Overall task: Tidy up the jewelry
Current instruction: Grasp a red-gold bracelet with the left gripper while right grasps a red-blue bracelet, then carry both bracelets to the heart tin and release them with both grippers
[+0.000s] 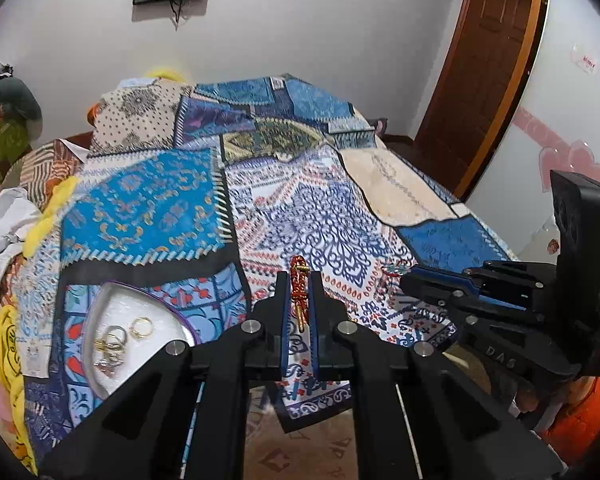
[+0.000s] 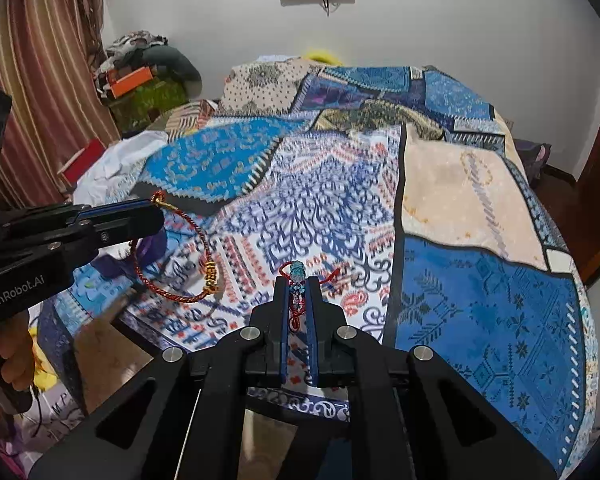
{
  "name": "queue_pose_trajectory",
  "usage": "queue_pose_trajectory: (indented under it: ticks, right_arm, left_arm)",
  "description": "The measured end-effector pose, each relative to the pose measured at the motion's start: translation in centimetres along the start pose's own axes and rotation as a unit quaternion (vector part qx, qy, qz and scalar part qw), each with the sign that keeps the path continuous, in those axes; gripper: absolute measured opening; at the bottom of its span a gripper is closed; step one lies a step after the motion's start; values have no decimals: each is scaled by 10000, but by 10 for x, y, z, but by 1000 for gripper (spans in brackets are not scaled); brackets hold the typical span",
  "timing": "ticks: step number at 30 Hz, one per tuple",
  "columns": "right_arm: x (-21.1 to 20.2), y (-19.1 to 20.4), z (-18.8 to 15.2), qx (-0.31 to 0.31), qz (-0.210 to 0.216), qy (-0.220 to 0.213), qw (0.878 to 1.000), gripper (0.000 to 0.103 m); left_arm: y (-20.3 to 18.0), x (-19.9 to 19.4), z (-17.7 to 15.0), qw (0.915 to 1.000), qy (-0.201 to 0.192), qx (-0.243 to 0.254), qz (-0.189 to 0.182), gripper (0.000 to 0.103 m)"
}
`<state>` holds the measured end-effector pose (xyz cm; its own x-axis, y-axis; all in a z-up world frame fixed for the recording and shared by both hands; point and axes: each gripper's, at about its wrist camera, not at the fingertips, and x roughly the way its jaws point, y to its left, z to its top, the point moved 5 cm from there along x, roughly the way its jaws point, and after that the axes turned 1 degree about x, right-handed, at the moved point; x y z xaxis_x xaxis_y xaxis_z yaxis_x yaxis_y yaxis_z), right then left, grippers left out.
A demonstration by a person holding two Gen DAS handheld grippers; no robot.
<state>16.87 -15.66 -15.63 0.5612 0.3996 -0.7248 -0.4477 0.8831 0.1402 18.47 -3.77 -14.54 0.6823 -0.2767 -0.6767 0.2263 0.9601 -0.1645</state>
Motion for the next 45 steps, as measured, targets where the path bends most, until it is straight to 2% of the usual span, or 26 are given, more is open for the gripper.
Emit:
queue_pose_trajectory:
  ticks: [14,23,31,38,45]
  right_arm:
    - [-40,22,45,-140,43,-664,9977,7]
    - [-37,73,69,-384,429,-900,9943,7]
    - [-12,126,74,-693,809,-744,9915,7]
    - [20,147,64,-731,1009,-430,9913,7]
    - [45,160,57,-850,1021,-142,9910,7]
  left_arm:
    - [40,-61,19,9969,-683,-256,307,7]
    - [78,-79,10,9946,-737,-403,609,6]
    - [113,-75,-11,9936,-613,-712,620,6]
    - [132,-52,-35,9939,-305,-951,475,6]
    - [144,-27,-41,9935,-174,-1024,462,6]
